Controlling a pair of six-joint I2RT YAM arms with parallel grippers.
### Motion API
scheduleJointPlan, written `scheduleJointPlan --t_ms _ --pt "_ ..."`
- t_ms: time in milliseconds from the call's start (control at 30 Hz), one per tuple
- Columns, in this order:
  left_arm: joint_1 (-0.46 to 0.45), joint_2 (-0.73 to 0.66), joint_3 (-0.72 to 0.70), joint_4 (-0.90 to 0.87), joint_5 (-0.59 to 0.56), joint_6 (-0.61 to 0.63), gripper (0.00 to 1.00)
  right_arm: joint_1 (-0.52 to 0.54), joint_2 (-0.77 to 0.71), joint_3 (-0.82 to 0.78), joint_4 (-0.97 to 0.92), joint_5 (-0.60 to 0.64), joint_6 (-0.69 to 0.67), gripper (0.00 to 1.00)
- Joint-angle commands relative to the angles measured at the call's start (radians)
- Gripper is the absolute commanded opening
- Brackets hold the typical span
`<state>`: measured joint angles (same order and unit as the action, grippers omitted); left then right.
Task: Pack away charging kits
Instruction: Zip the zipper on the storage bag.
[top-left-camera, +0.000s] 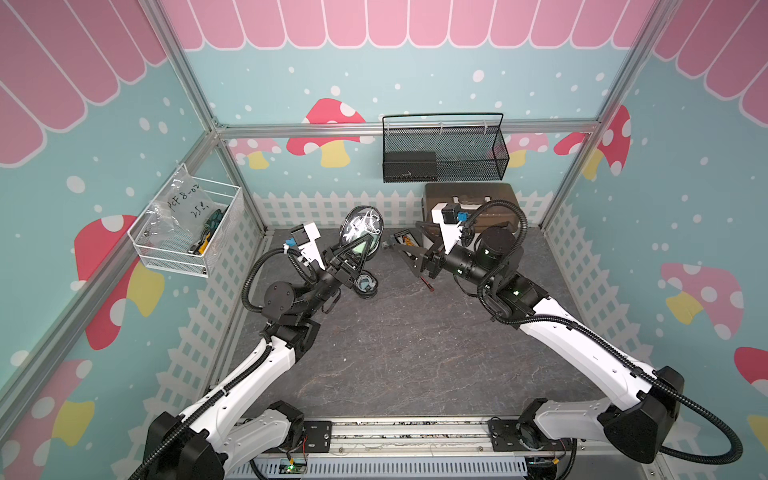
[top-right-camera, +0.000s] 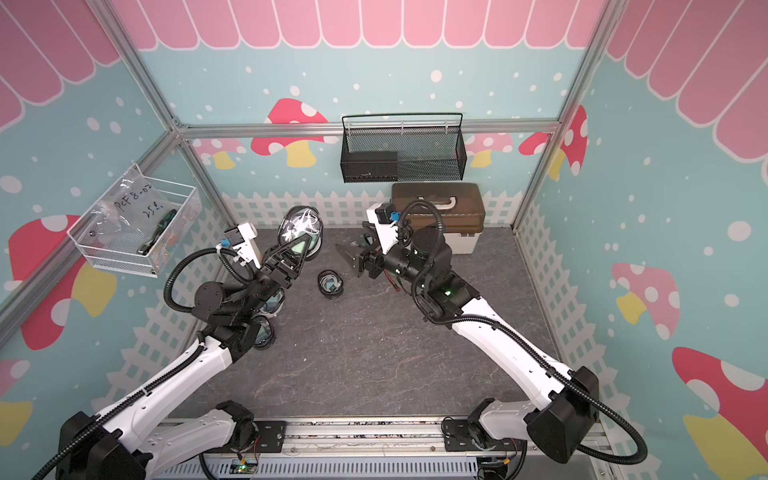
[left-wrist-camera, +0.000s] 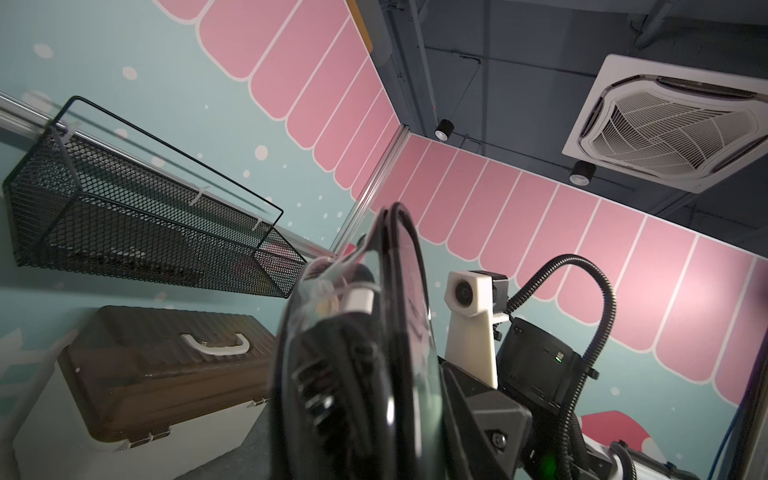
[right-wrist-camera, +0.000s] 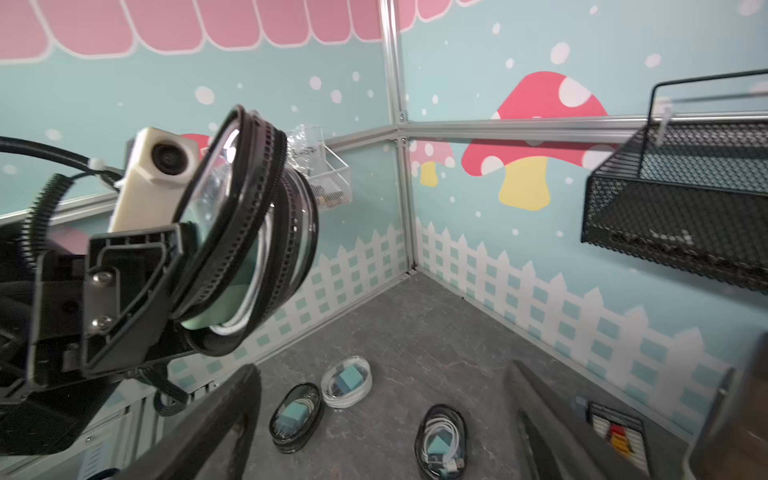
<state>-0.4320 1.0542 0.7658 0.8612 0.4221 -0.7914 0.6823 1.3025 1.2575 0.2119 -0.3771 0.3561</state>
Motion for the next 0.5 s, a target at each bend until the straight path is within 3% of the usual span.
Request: scheduleJointPlan --t_ms 0,200,467 --pt "0.006 -0.013 0.034 0.007 0.082 0.036 0.00 0.008 0.026 0.019 0.191 -0.192 0.191 0.95" --pt "0.006 -0.025 0.062 -0.049 0.097 0.089 0.00 0.007 0.103 0.065 0.373 -0.277 0.347 0.98" --pt "0.005 -0.006 0.076 0.035 0.155 0.055 0.00 0.007 0.148 0.105 0.382 -0.271 0.389 0.72"
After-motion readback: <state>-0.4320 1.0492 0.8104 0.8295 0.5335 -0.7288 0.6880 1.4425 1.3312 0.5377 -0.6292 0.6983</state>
